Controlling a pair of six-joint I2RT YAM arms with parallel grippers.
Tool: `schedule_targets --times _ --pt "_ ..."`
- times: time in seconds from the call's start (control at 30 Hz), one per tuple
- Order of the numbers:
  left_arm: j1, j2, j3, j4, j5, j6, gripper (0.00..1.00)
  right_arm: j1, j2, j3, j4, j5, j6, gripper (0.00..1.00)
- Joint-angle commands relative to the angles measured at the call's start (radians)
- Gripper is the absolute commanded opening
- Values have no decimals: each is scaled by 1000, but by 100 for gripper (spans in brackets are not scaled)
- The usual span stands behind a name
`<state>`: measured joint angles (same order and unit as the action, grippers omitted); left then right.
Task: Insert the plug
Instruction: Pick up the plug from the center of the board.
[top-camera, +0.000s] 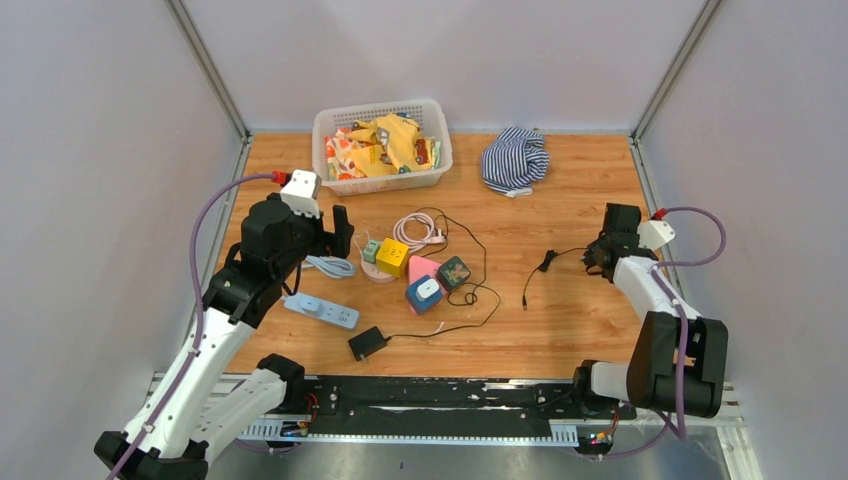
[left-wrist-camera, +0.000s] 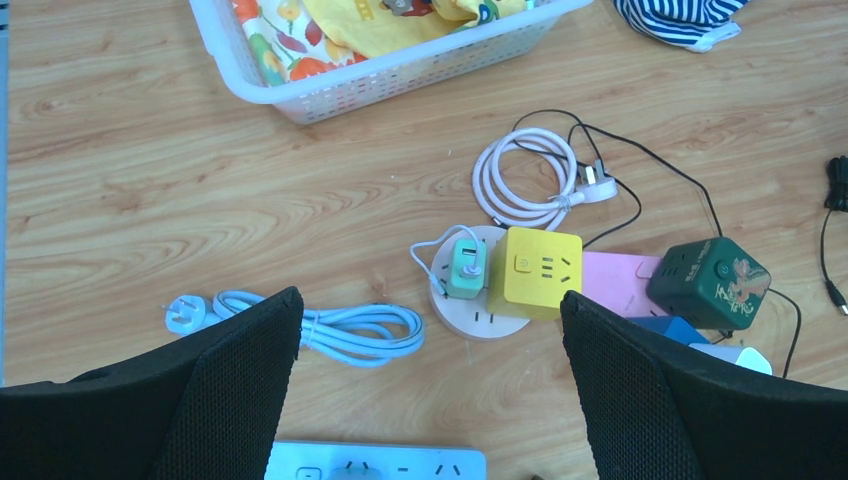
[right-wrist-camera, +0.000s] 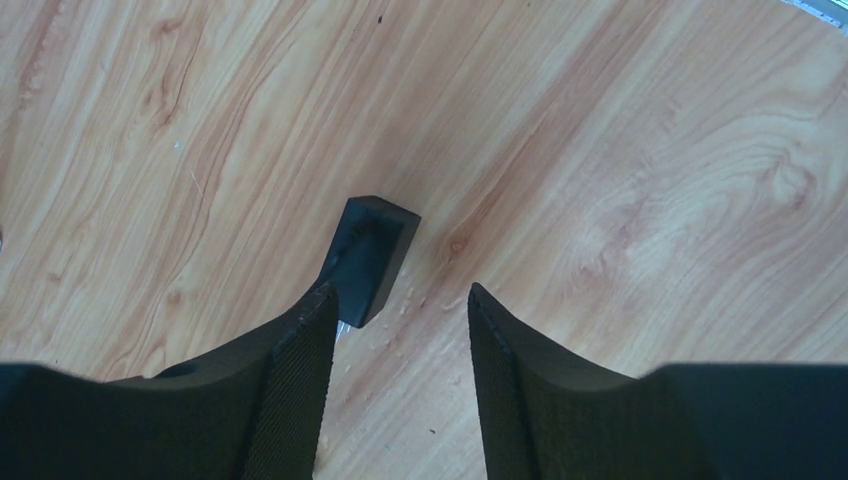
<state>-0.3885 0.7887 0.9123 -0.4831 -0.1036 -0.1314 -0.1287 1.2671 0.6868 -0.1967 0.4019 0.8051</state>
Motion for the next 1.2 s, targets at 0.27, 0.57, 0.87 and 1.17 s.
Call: schedule_targets --times 0.27,0.57,0.87,1.17 --pt "-7 -11 -10 18 -24 10 100 -38 100 18 92 -64 41 62" --pt "-7 -13 -9 16 -25 12 100 -41 125 28 108 -56 21 62" --pt "-7 -15 -9 15 -23 10 100 -41 19 26 40 -150 -13 59" --pt "-7 -18 -10 14 -24 10 100 -41 23 57 30 -140 7 66"
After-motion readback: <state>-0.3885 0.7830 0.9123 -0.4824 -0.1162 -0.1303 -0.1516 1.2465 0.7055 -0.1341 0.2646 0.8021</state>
